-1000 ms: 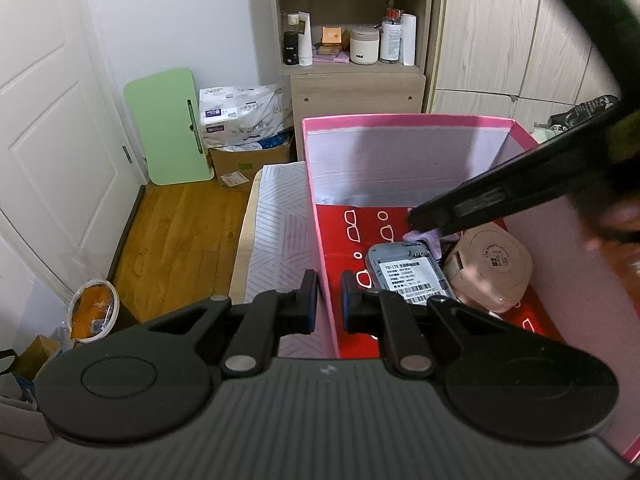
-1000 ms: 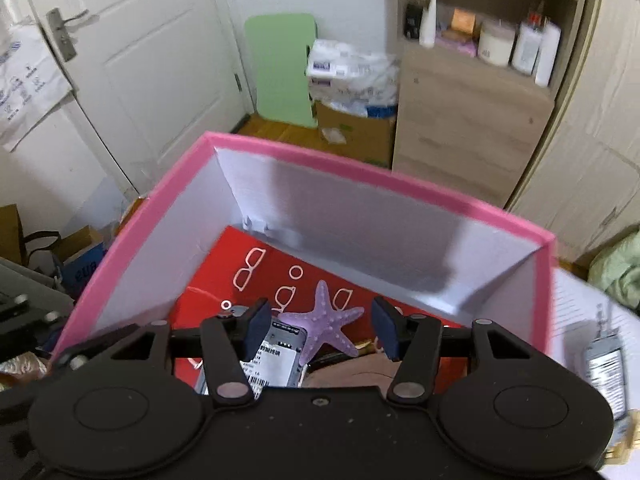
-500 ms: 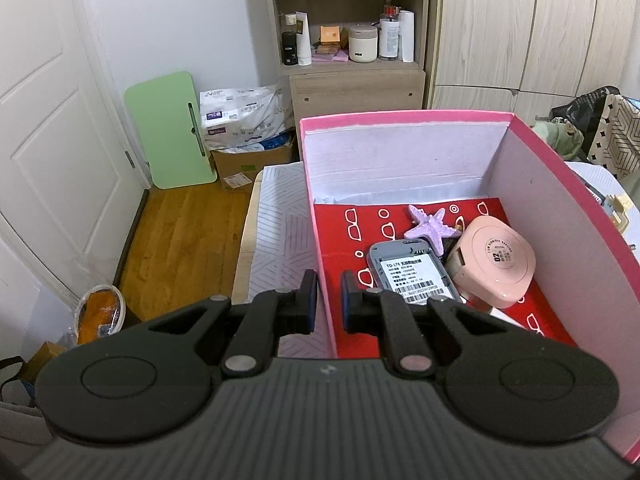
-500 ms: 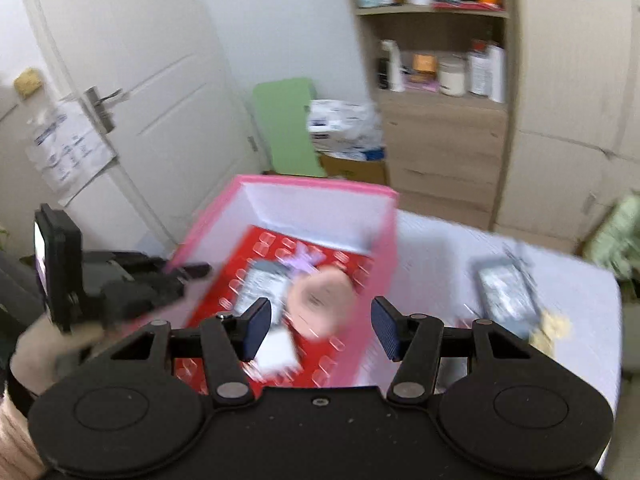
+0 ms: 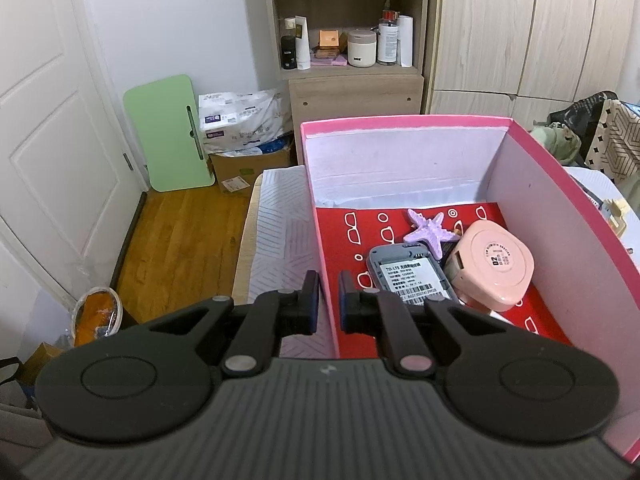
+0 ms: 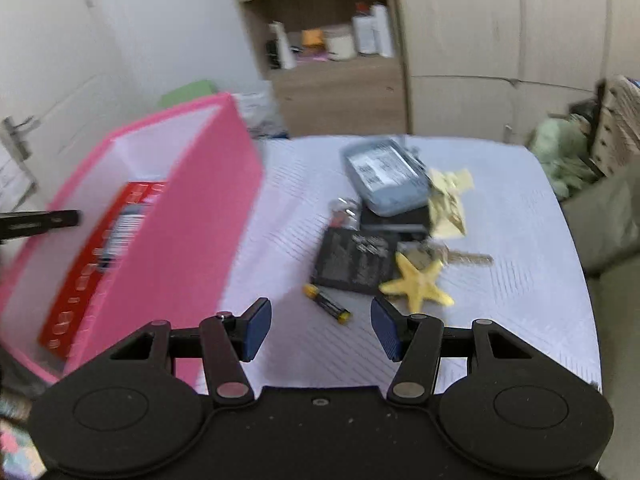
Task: Organize rigid objects
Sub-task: 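Return the right gripper to the table and grasp the second AA battery, then carry the AA battery into the box and release it, then return the right gripper to the table and grasp the black phone battery, then carry the black phone battery into the box and release it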
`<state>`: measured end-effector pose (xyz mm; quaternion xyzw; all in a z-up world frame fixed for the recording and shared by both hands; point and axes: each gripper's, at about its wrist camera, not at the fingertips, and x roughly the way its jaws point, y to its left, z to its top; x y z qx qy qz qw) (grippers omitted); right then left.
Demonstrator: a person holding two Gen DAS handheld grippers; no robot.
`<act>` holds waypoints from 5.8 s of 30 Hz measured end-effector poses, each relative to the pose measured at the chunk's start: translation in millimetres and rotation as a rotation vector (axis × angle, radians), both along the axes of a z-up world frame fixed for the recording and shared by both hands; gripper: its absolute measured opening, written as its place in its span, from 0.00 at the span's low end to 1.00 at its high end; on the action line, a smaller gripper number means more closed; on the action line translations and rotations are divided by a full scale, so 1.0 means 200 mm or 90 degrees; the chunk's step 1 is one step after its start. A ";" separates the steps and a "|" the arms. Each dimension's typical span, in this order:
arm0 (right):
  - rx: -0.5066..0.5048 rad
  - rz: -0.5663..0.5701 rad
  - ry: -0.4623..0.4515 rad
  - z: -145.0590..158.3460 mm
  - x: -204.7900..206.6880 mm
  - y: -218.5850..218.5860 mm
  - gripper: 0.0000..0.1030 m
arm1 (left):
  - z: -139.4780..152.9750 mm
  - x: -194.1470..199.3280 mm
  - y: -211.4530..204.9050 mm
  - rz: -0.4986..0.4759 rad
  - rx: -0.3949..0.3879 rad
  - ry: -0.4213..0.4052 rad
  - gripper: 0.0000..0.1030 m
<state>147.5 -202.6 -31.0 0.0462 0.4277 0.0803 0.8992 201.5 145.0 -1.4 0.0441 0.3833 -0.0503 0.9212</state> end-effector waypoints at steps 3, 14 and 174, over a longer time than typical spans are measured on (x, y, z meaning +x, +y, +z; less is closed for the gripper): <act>-0.028 0.011 0.015 -0.07 0.03 0.04 0.58 | 0.00 -0.01 0.00 0.001 -0.001 -0.001 0.09; -0.109 0.062 -0.011 -0.14 0.08 0.15 0.20 | 0.00 -0.01 0.01 0.006 -0.010 0.001 0.09; 0.128 0.270 0.191 0.03 0.28 0.88 0.69 | 0.00 -0.01 0.03 0.010 -0.025 0.020 0.09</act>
